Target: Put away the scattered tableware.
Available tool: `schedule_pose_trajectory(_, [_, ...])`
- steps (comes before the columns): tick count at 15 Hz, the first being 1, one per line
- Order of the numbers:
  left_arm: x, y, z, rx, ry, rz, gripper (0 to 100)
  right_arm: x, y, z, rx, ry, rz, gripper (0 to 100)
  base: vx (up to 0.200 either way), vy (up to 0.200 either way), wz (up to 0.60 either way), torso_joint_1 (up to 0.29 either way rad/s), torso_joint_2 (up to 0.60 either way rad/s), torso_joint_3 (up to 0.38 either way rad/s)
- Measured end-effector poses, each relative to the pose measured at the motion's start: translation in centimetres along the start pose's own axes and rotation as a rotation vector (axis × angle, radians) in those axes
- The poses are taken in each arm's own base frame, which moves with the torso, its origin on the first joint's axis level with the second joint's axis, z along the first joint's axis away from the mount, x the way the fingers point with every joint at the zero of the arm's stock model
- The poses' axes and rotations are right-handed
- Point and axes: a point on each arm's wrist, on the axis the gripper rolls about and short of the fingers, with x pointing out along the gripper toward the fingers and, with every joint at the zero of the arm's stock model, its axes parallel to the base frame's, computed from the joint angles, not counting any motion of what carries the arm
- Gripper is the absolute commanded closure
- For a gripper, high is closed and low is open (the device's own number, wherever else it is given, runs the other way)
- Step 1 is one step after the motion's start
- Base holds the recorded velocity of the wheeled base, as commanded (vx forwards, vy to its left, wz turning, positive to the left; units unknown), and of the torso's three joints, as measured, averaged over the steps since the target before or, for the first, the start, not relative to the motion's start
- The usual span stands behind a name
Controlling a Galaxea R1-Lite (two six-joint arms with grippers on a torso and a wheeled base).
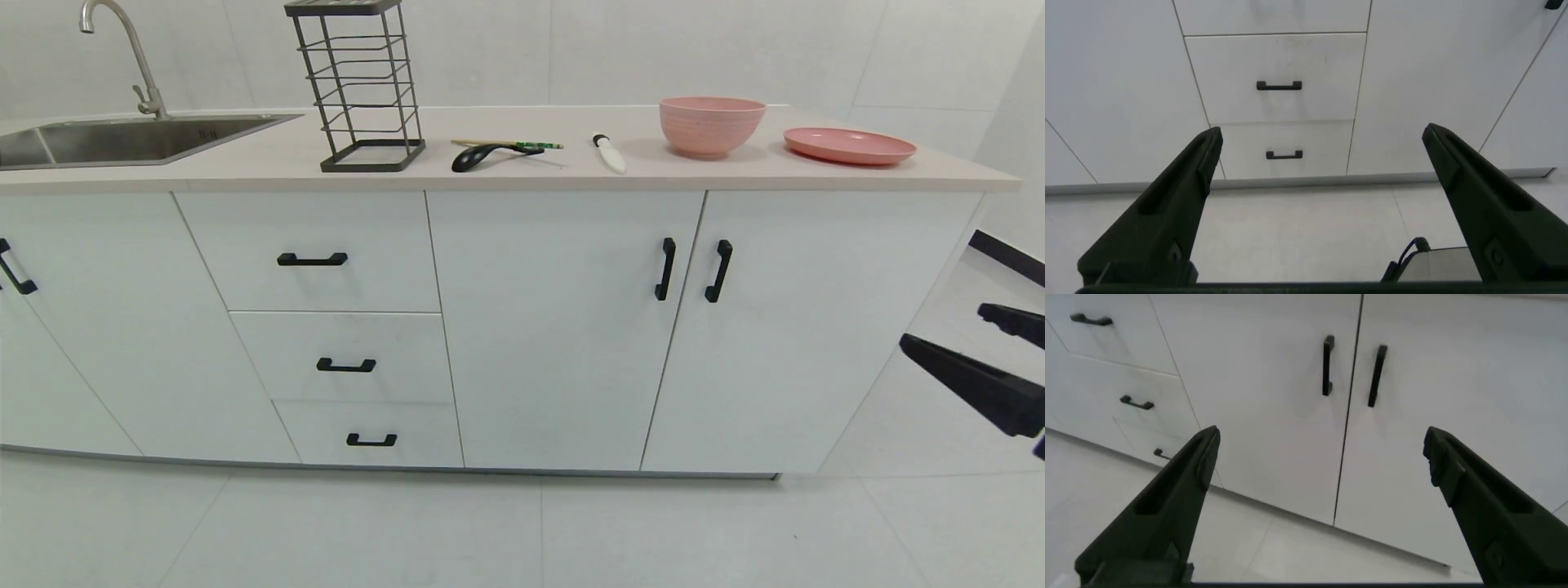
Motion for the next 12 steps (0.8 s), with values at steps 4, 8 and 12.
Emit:
schedule_pose_trajectory(4, [0.0,0.0,0.0,-0.002,0.0,0.0,0,2.8,-1.1,-0.3,-0.009,0.036,-0.017,0,0.0,-0.2,0.0,0.002,0.0,0.002])
schedule_pose_trajectory(8, [0.0,0.0,0.0,-0.004,0.0,0.002,0,6.2,-3.3,-1.0,-0.053,0.014,-0.029,0,0.1,-0.2,0.0,0.004,0.01,-0.001])
schedule_pose_trajectory(12, [0.0,0.0,0.0,-0.001,0.0,0.002,0,8.5,-3.6,-1.8,-0.058,0.046,0.047,0,0.0,0.0,0.0,0.0,0.0,0.0])
